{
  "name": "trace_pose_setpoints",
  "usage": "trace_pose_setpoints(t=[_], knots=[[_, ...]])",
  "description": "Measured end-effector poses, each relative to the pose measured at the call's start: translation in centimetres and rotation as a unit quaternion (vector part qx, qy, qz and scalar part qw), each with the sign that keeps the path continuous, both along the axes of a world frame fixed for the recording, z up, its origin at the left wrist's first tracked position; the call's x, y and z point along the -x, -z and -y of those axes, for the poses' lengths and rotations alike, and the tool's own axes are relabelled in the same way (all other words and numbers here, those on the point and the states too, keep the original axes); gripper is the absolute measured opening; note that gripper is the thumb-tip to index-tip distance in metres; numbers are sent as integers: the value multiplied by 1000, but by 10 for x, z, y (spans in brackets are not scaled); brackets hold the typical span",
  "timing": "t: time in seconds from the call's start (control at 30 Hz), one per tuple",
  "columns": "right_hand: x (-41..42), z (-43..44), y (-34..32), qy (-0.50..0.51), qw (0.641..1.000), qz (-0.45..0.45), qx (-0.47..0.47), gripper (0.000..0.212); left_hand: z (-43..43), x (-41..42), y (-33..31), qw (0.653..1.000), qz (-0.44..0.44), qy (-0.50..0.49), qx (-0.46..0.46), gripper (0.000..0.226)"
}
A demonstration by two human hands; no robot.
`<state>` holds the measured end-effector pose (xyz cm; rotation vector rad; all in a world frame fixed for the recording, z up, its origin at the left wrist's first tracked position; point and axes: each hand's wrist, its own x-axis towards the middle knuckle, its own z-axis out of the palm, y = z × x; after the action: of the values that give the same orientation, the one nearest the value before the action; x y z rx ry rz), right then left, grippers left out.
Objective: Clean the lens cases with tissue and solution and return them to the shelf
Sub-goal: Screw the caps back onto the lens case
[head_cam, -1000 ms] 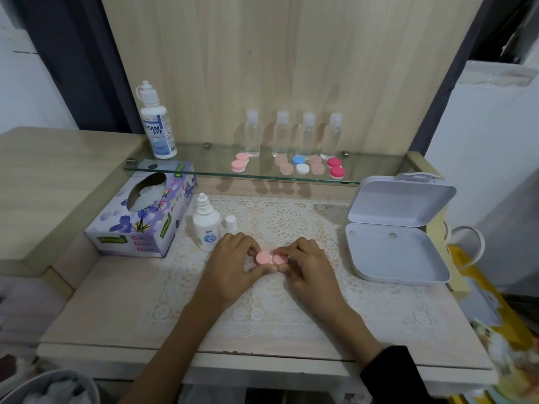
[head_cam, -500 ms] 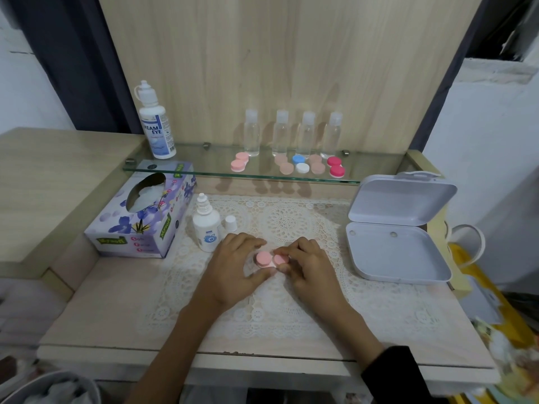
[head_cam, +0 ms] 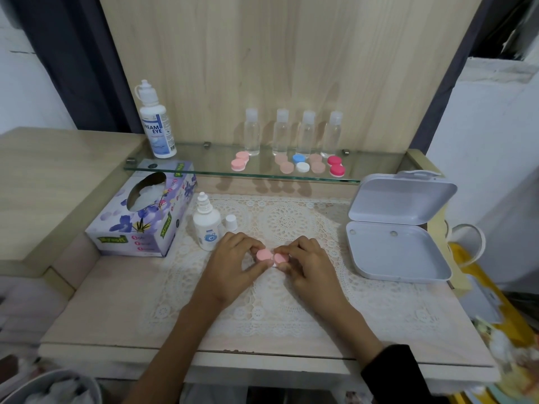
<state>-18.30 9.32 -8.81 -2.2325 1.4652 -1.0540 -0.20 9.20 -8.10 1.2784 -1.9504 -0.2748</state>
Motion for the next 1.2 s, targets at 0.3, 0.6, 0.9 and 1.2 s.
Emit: trace_pose_setpoints(t=[0.3, 0.6, 0.9, 1.2], knots=[[0, -1, -1, -1, 1000, 3, -9, 26, 10, 2, -4, 999, 9, -6, -47, 34], [0, -1, -2, -4, 1000, 7, -17, 25, 34, 16, -6, 994, 52, -35, -86, 35], [0, -2, -3, -5, 1000, 6, -19, 26, 30, 13, -4, 995, 45, -25, -87, 34], [0, -2, -2, -2, 1000, 2, -18, 26, -11, 4, 4, 999, -26, -28, -34, 41]])
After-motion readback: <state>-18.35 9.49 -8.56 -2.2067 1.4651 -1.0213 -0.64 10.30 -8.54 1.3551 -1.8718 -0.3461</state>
